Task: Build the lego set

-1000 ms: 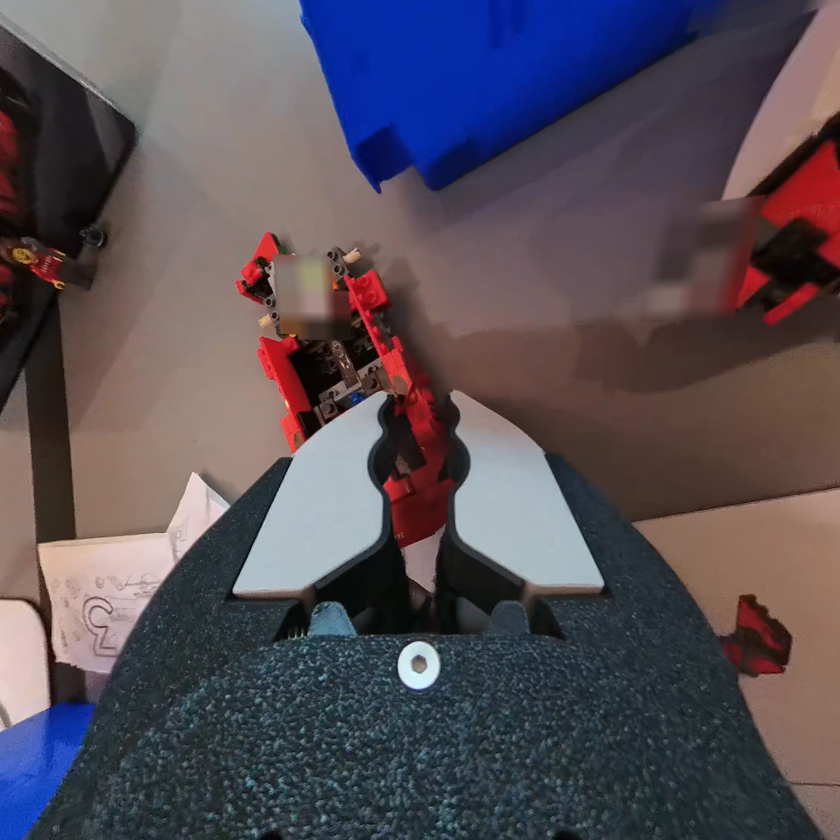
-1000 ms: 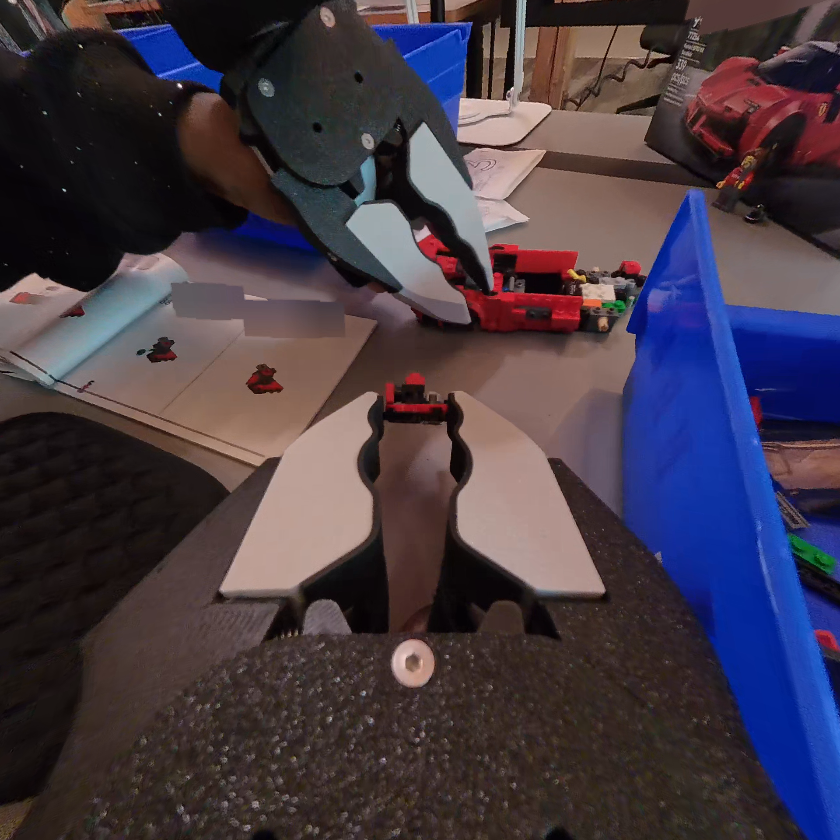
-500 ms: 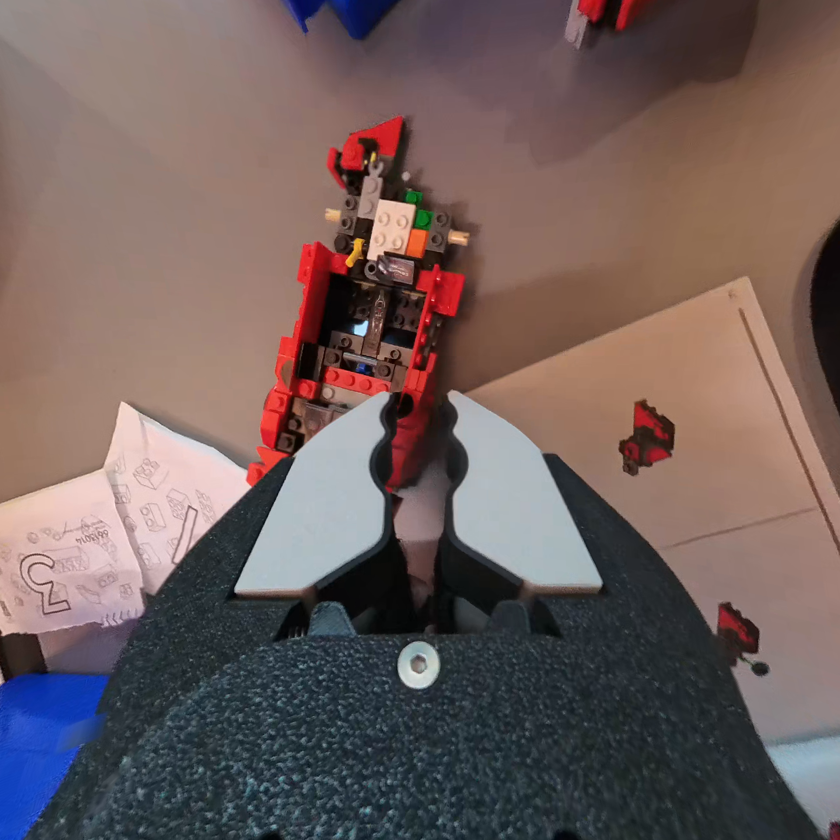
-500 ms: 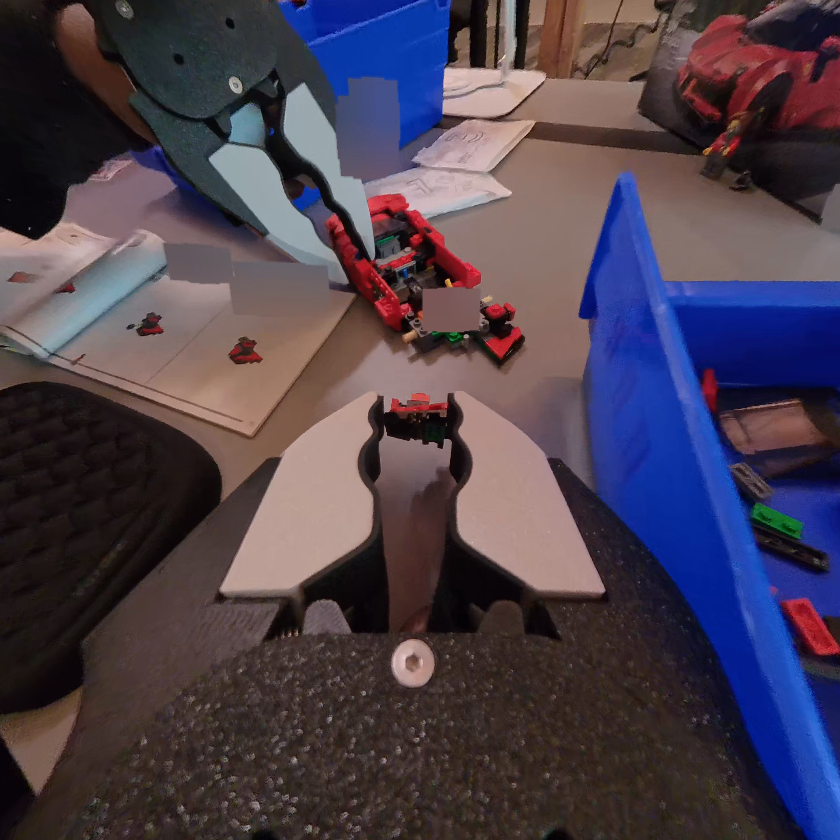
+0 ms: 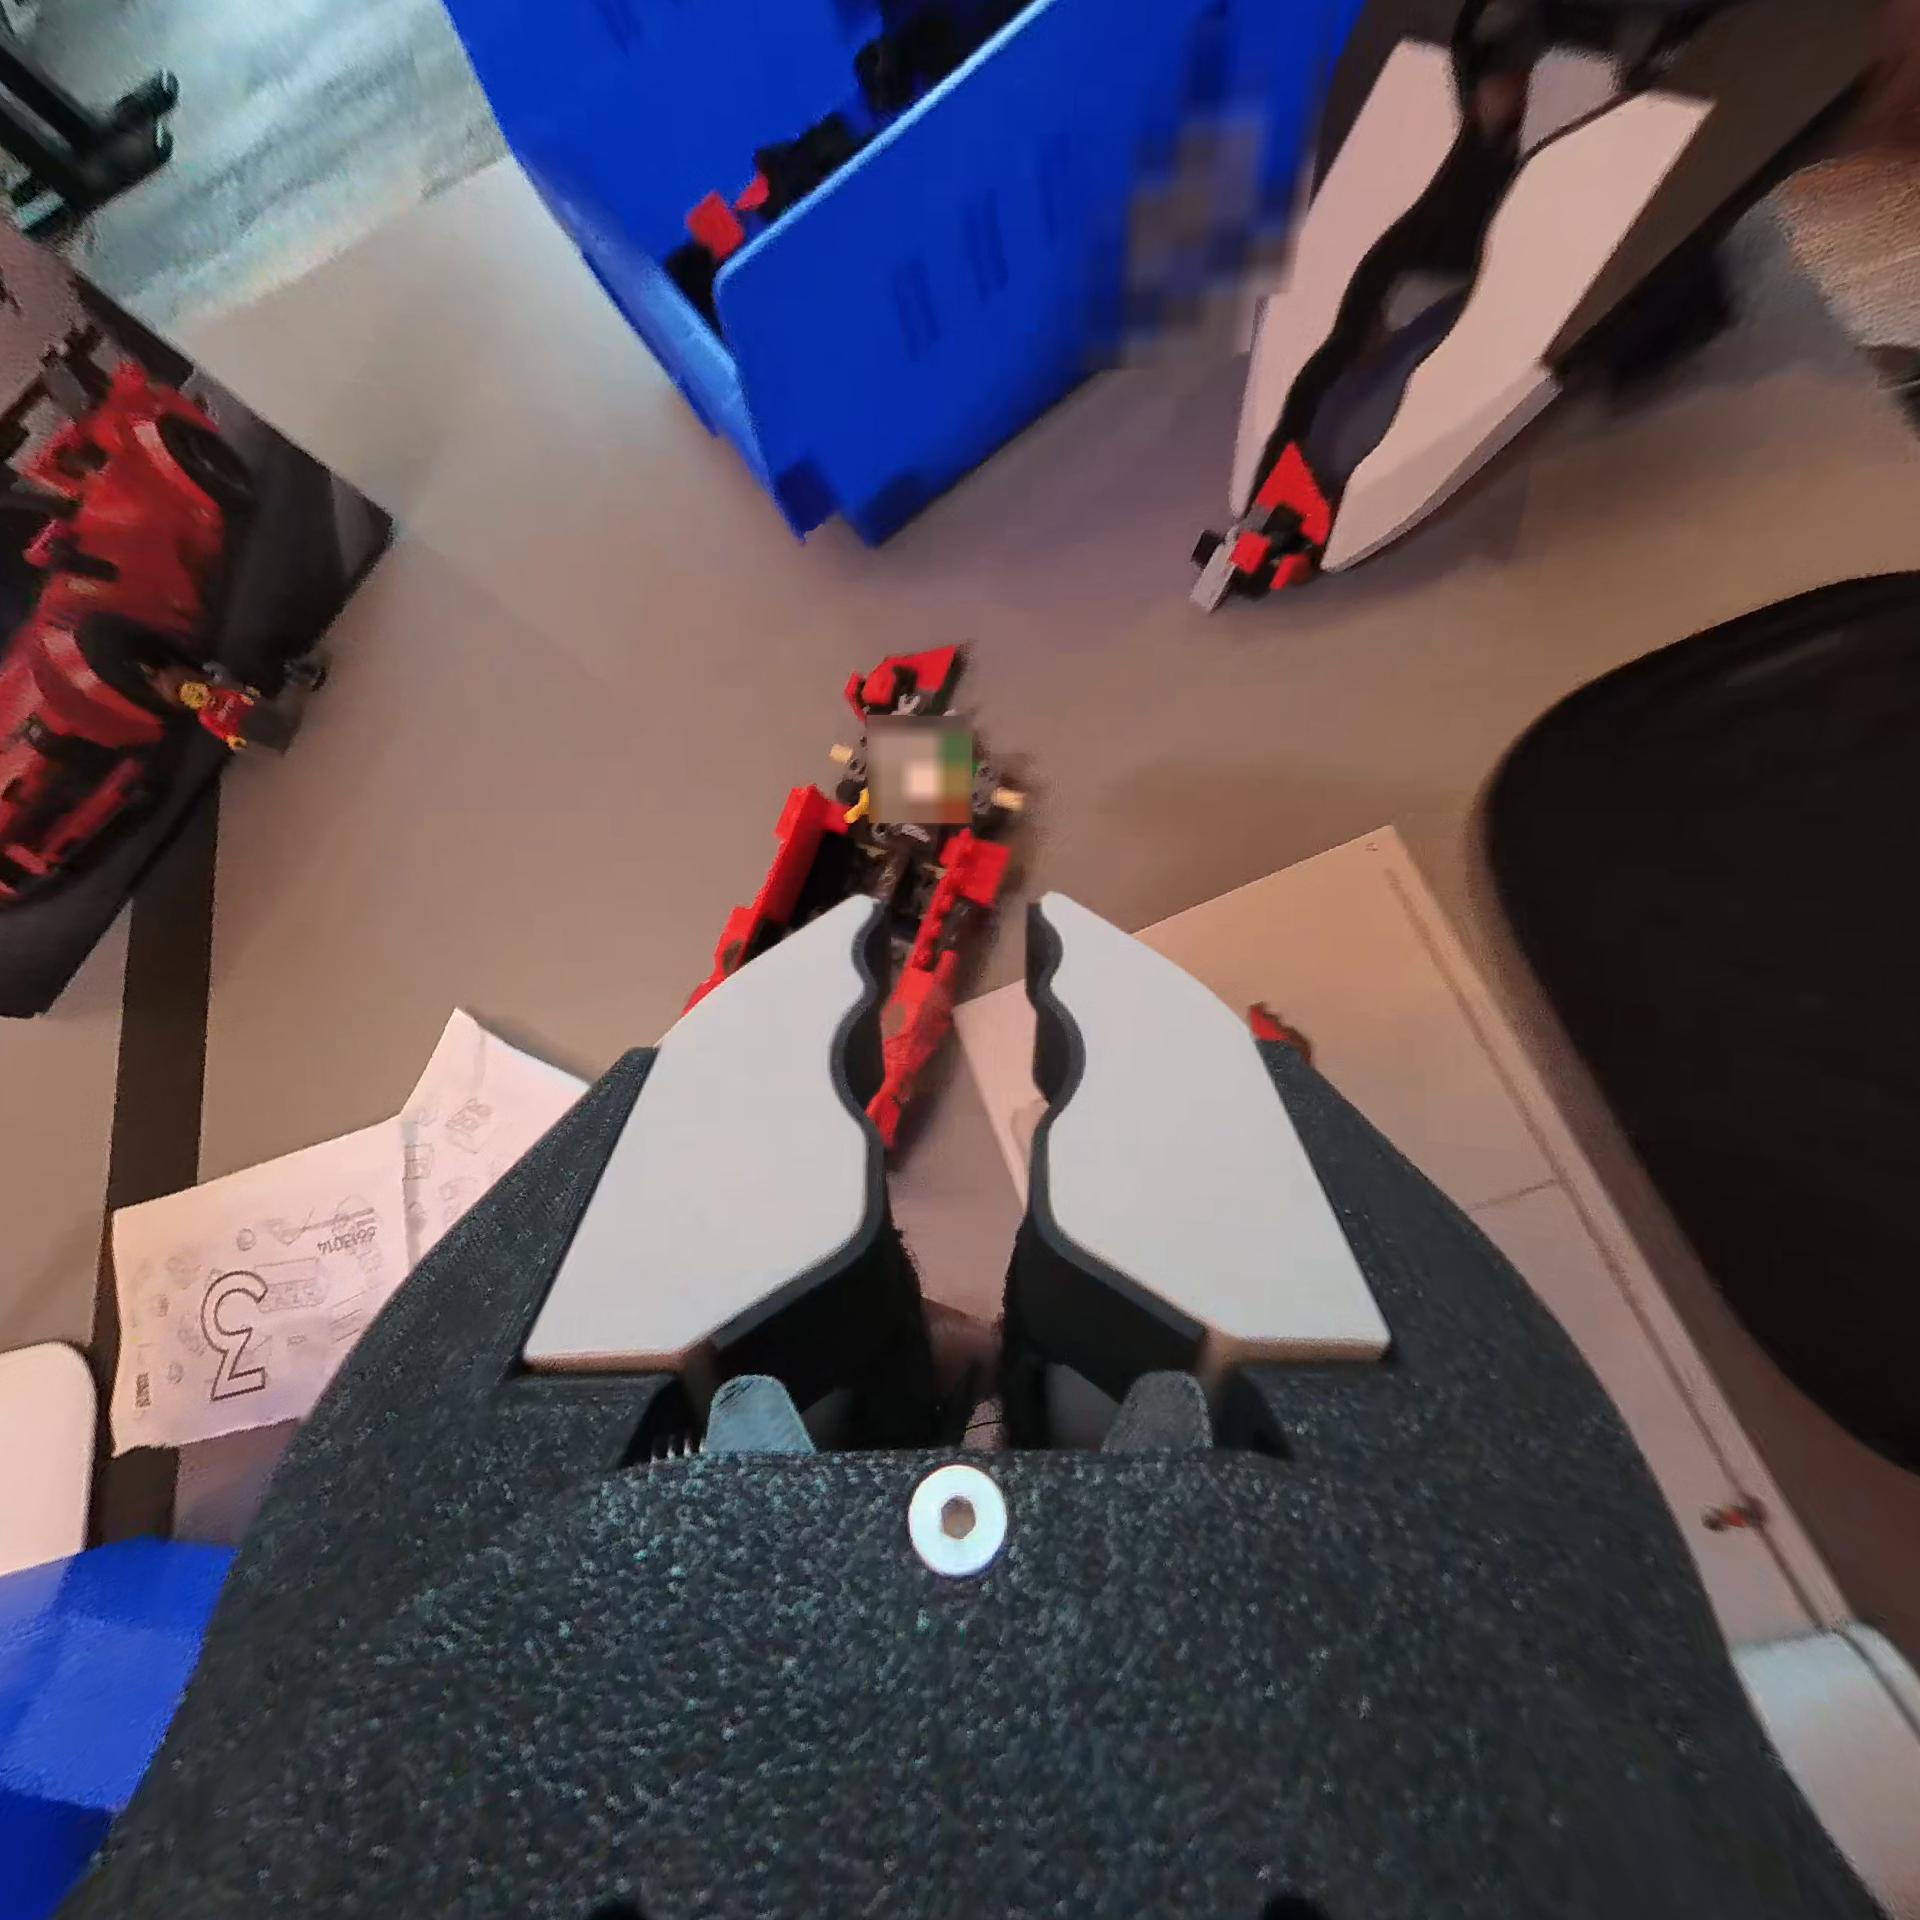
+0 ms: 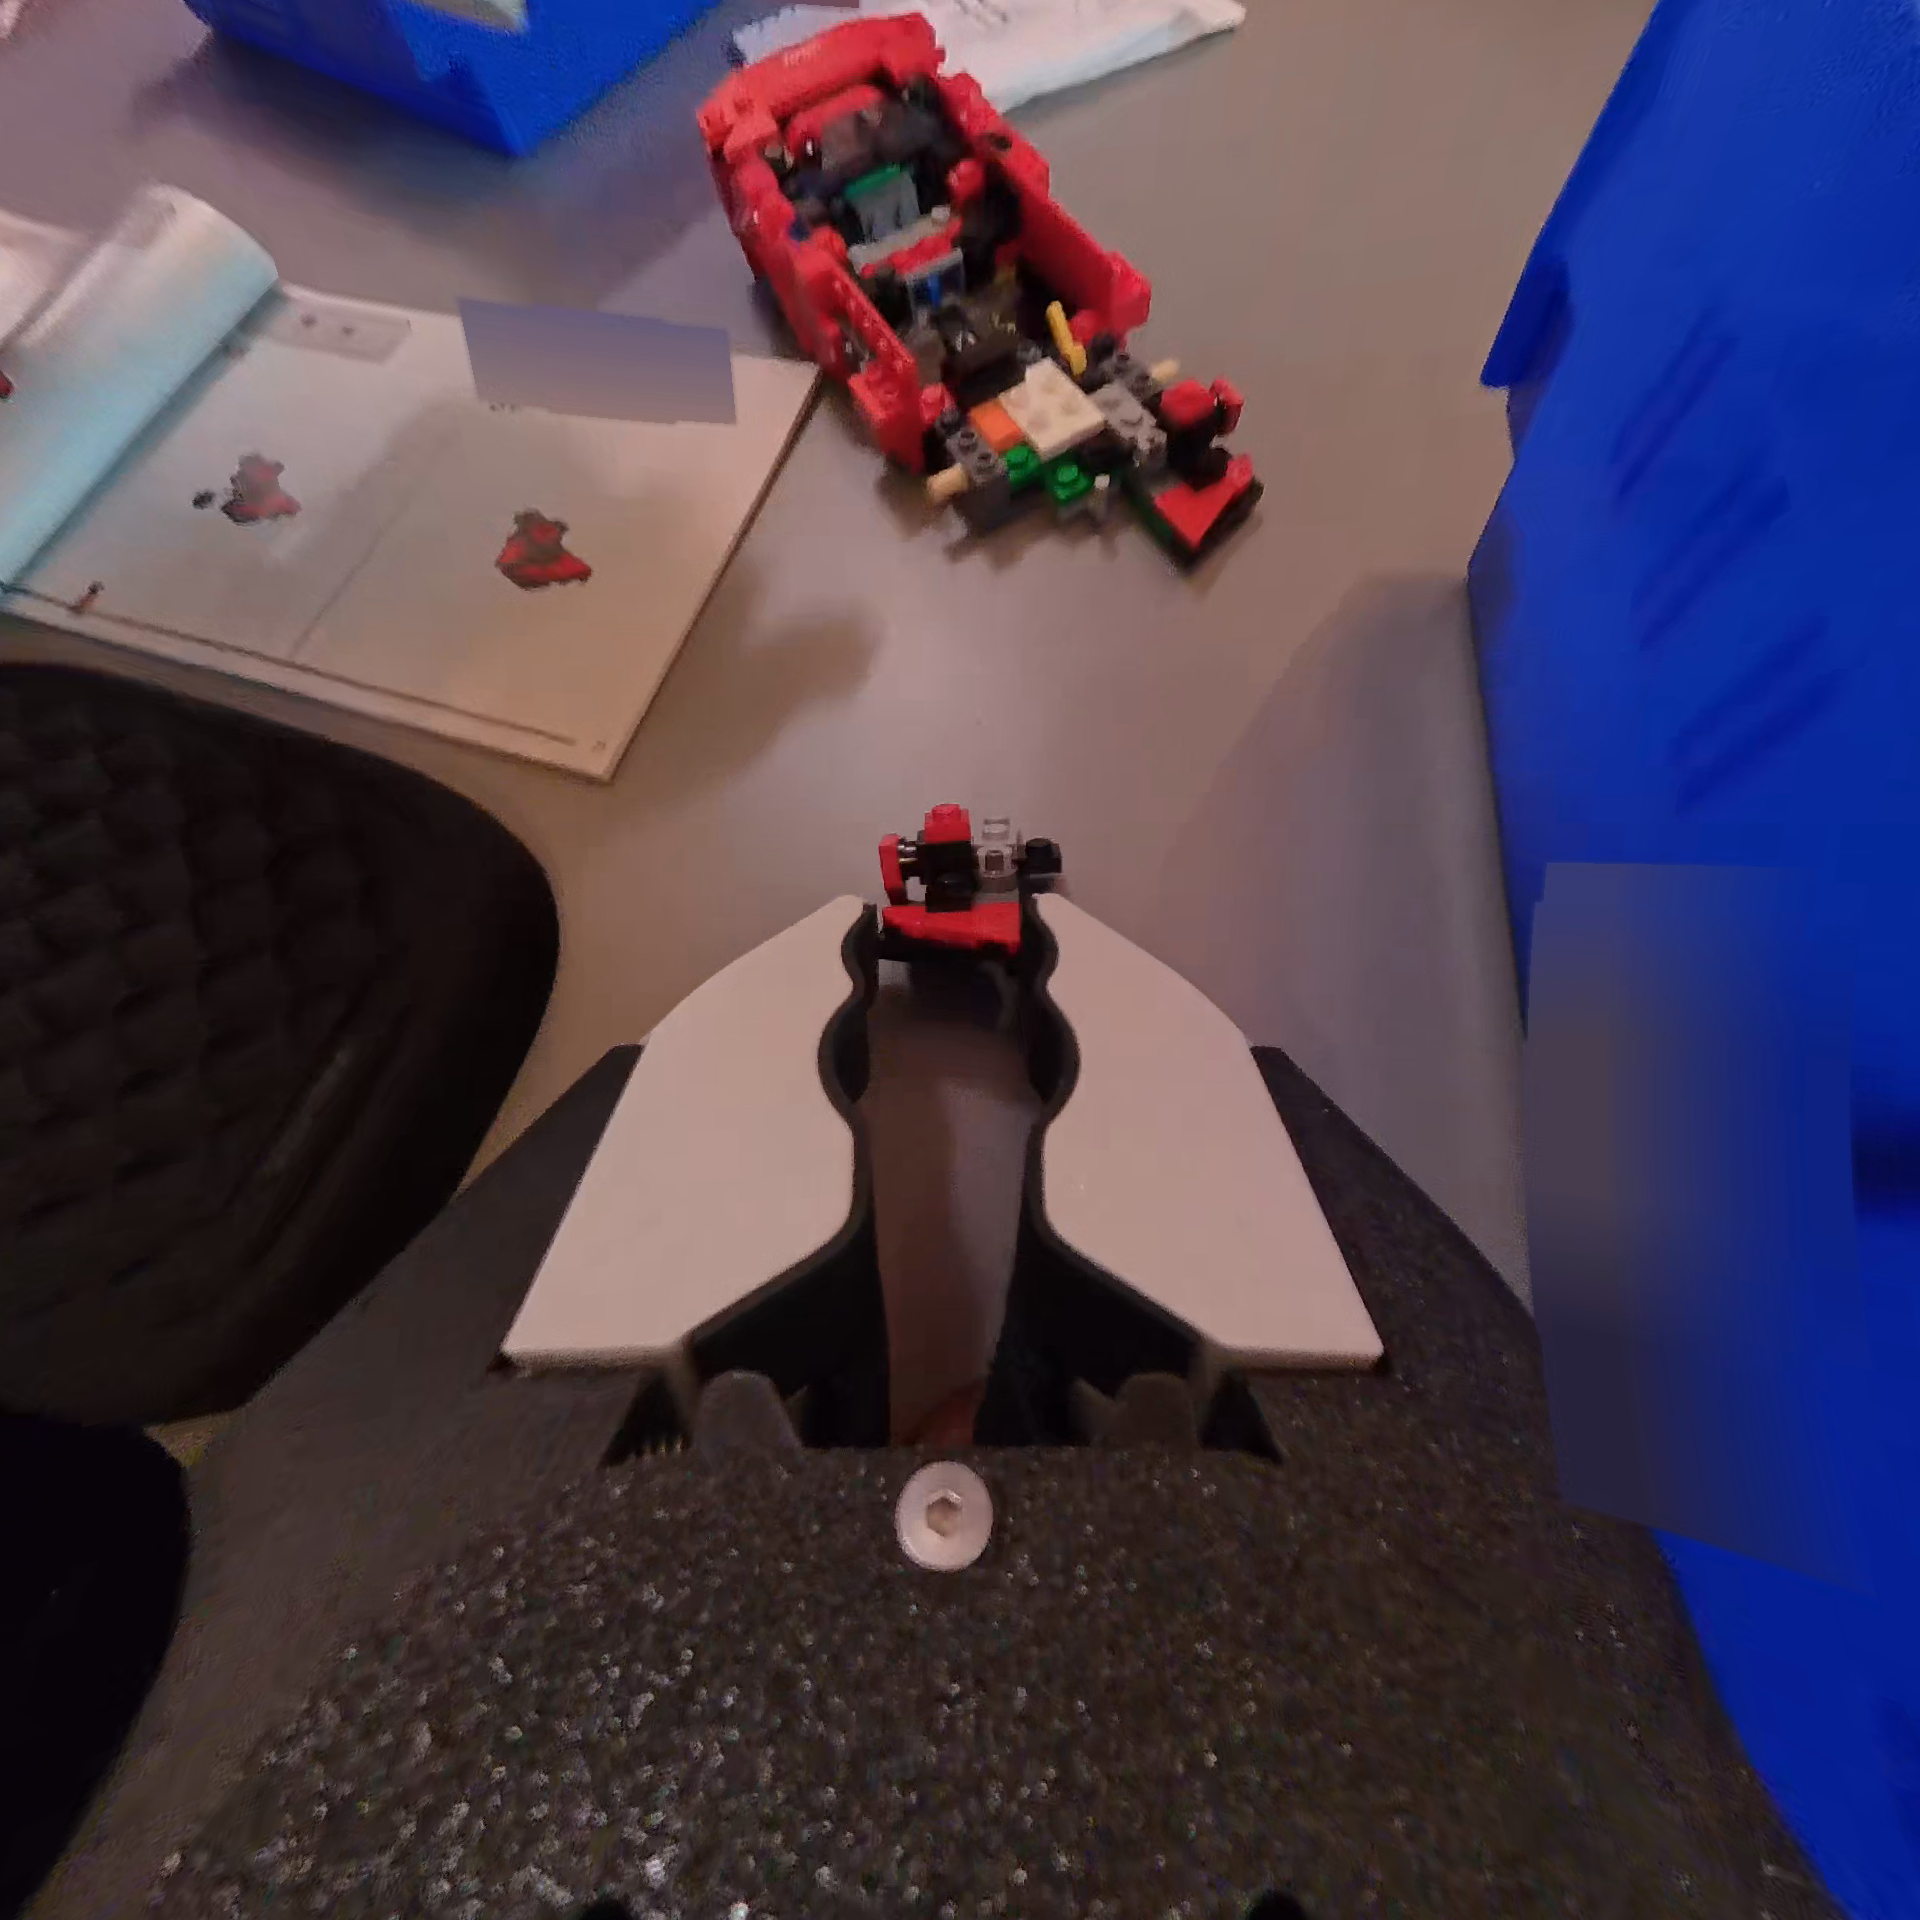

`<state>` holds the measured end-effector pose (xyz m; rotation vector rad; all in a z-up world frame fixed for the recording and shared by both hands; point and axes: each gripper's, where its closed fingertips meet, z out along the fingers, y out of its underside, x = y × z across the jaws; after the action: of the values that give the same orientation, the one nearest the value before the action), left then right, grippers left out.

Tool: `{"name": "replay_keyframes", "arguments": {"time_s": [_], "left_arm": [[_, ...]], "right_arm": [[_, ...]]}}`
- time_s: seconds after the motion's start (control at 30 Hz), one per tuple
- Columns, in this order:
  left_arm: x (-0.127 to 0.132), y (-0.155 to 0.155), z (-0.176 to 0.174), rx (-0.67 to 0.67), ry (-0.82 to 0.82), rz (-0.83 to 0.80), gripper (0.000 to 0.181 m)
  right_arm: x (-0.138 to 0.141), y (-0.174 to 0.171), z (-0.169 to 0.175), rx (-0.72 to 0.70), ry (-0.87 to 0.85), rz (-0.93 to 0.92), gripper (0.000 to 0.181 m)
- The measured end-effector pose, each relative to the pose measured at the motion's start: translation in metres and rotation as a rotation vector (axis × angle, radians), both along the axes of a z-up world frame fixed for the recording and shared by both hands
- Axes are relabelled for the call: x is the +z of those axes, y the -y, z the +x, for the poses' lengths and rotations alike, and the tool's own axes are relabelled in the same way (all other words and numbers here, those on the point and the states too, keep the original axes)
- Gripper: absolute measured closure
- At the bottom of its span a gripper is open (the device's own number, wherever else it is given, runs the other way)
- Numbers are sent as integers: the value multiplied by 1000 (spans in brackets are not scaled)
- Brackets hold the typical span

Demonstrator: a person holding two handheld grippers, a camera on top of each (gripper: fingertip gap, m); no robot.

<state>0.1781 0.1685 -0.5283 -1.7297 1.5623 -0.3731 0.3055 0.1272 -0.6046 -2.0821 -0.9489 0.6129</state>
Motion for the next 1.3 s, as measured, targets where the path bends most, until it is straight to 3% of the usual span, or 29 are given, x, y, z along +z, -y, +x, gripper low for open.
{"name": "replay_keyframes", "arguments": {"time_s": [0.2, 0.33, 0.47, 0.6, 0.7, 0.8, 1.07, 1.3], "left_arm": [[16, 39, -19, -19, 3, 10, 155], [23, 66, -53, 61, -3, -20, 153], [-1, 107, -97, 175, -61, -108, 148], [-35, 132, -149, 347, -119, -135, 149], [-57, 141, -163, 402, -98, -170, 157], [-77, 143, -169, 395, -175, -159, 164], [-82, 149, -163, 352, -51, -189, 179], [-82, 149, -162, 337, -27, -177, 181]], "right_arm": [[-8, 9, 6, 5, 64, -25, 151], [1, 16, 8, 21, 95, -30, 129], [40, 37, -13, 99, -39, -18, 112], [67, 80, -79, 343, -205, -106, 84], [45, 92, -115, 485, -80, -193, 81], [21, 77, -127, 490, 35, -262, 79], [4, 71, -142, 480, 201, -343, 80], [-3, 80, -147, 476, 340, -286, 64]]}}
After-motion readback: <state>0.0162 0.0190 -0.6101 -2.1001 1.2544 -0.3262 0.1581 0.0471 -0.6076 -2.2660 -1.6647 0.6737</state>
